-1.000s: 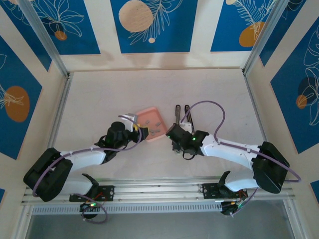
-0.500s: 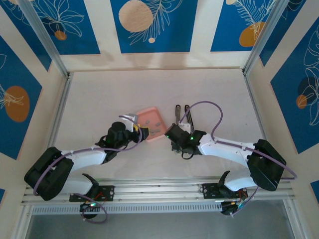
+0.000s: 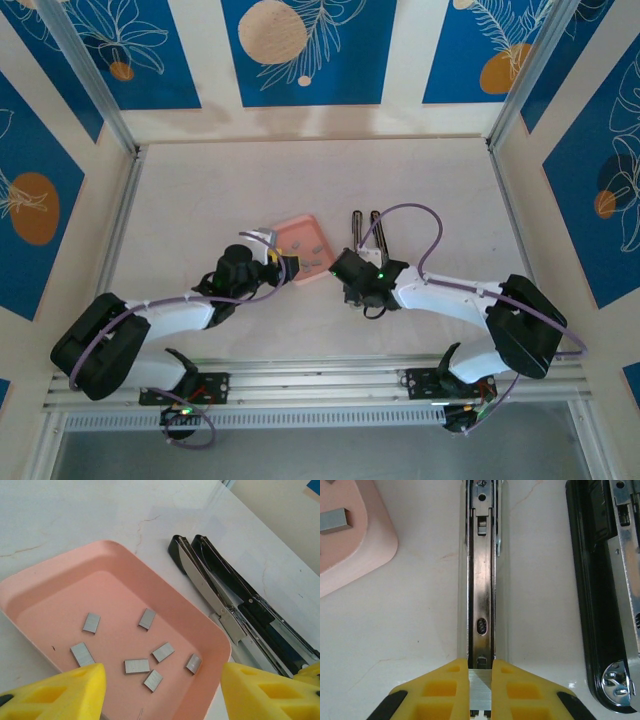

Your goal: Load the staples into the stapler

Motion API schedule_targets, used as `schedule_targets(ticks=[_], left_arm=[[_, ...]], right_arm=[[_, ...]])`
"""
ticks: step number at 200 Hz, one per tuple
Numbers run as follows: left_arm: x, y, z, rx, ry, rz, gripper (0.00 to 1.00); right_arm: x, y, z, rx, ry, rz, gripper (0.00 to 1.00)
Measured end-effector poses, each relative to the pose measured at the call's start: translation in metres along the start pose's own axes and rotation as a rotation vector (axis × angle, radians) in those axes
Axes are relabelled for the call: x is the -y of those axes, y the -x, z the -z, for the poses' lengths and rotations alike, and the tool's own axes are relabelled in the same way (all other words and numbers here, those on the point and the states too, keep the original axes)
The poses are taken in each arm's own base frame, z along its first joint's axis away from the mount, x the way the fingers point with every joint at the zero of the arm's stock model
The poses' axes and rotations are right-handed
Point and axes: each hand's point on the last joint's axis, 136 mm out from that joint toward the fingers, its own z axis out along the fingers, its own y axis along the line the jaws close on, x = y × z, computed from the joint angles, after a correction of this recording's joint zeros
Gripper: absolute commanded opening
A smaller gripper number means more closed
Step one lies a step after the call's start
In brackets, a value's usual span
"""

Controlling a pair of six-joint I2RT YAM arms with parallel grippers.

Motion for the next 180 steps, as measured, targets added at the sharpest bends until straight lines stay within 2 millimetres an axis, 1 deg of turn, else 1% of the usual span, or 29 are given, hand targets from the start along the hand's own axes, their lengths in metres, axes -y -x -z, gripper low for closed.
schedule_targets(ticks=[59, 93, 180], left_arm=[[0.0002, 0.0004, 0.0000, 0.002, -0.001, -0.001, 0.62], [0.0004, 0.0003, 0.0000, 0.001, -0.001, -0.001, 0.62], [0.0004, 0.0001, 0.0000, 0.001, -0.001, -0.001, 0.62]], right_arm=[[0.0002, -0.0004, -0.0007, -0.002, -0.002, 0.001, 0.14], [0.0012, -0.0026, -0.0044, -0.010, -0.014, 0.005, 0.14], [0.0009, -0.0027, -0.0043, -0.010, -0.013, 0.002, 0.14]])
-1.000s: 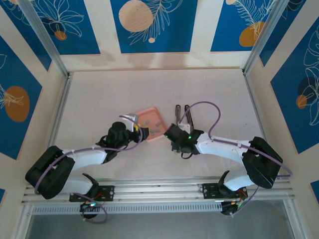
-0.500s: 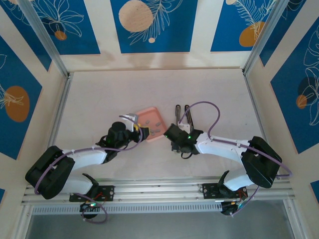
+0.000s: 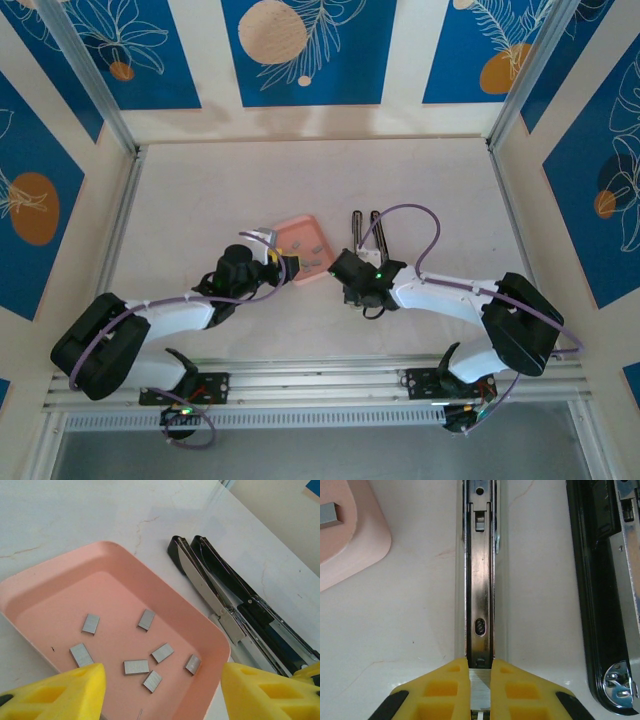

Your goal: Load the staples into the stapler

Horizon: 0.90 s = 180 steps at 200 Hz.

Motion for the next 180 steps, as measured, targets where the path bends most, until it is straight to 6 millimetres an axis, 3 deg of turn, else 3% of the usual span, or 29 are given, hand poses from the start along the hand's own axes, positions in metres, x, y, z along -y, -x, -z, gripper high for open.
schedule_targets(ticks=[48, 114, 145, 180], left_arm=[[0.000, 0.000, 0.000, 0.000, 0.000, 0.000, 0.62], [0.000, 0.000, 0.000, 0.000, 0.000, 0.000, 0.62], [-0.002, 0.001, 0.002, 0.006, 0.012, 0.012, 0.64], [-0.006, 0.003, 0.008, 0.009, 0.043, 0.051, 0.66]], right_arm=[[-0.002, -0.002, 0.001, -0.001, 0.003, 0.004, 0.15], [0.000, -0.006, 0.005, -0.017, -0.014, 0.022, 0.33], [-0.008, 0.006, 0.017, 0.008, 0.007, 0.034, 0.34], [-0.023, 0.036, 0.035, 0.035, 0.092, 0.053, 0.34]])
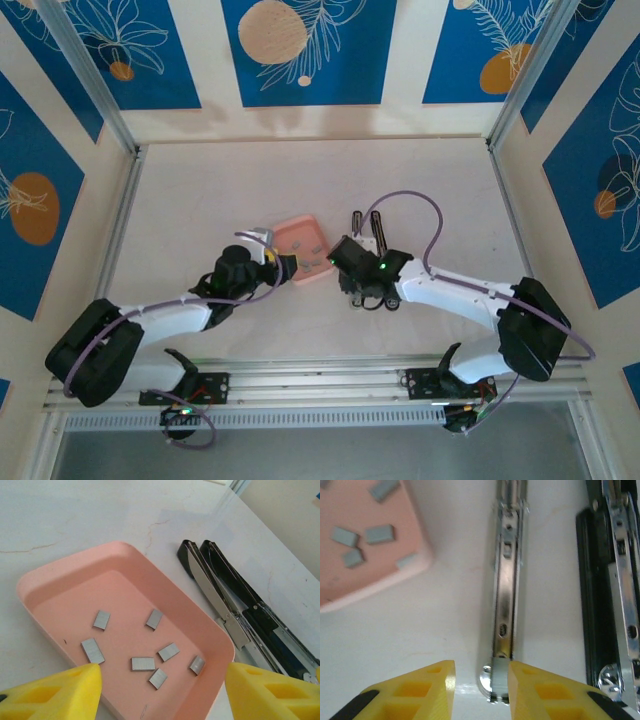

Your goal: Load the staples into the stapler

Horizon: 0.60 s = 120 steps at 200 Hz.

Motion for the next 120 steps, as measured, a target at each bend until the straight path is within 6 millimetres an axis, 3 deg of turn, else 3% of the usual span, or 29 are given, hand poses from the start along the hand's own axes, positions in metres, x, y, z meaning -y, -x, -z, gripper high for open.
schedule_targets(ticks=[35, 75, 96, 120], left_arm=[[-0.016, 0.002, 0.008, -0.011, 0.054, 0.082, 0.64], [-0.054, -0.009, 0.014, -0.072, 0.153, 0.222, 0.62], [-0.062, -0.014, 0.010, -0.102, 0.166, 0.282, 0.61], [-0.063, -0.020, 0.003, -0.142, 0.152, 0.334, 0.59]], right_arm=[[-0.020, 0.041, -0.001, -0.027, 0.093, 0.024, 0.34], [-0.066, 0.082, -0.016, -0.094, 0.172, 0.093, 0.37], [-0.085, 0.089, -0.026, -0.141, 0.200, 0.099, 0.39], [-0.096, 0.083, -0.040, -0.210, 0.211, 0.105, 0.39]])
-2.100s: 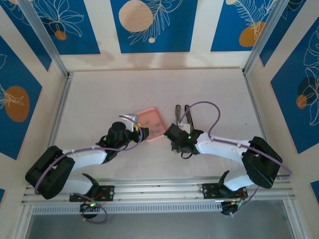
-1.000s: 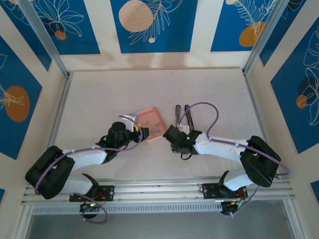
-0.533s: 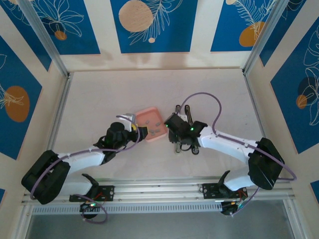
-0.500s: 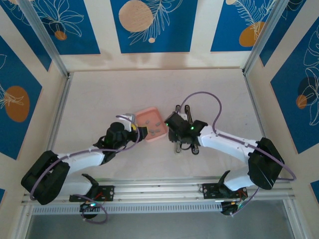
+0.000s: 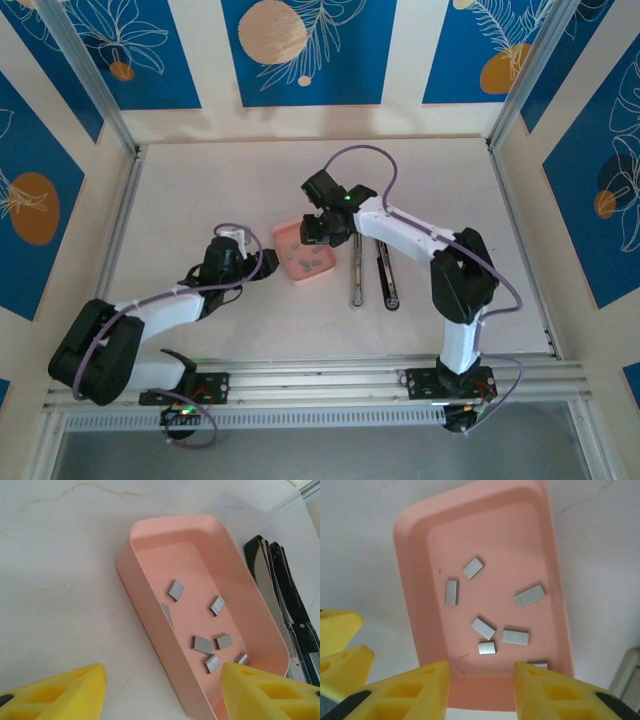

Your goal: Load the staples into the stapler

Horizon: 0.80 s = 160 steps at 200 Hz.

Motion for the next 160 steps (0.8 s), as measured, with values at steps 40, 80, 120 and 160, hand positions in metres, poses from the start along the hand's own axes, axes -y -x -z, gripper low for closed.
schedule_targets(ticks=[40, 80, 120, 160], left_arm=[[-0.003, -0.014, -0.017, -0.078, -0.019, 0.073, 0.55], [-0.002, -0.022, -0.024, -0.116, -0.040, 0.126, 0.53], [0.000, -0.016, -0.024, -0.106, -0.054, 0.147, 0.54], [-0.001, -0.014, -0.024, -0.099, -0.053, 0.159, 0.56]], right_arm=[[-0.003, -0.012, -0.031, -0.106, 0.015, 0.103, 0.41], [-0.010, -0.018, -0.039, -0.139, 0.079, 0.316, 0.41], [-0.018, -0.013, -0.041, -0.110, 0.129, 0.505, 0.41], [-0.013, -0.016, -0.062, -0.128, 0.127, 0.591, 0.41]])
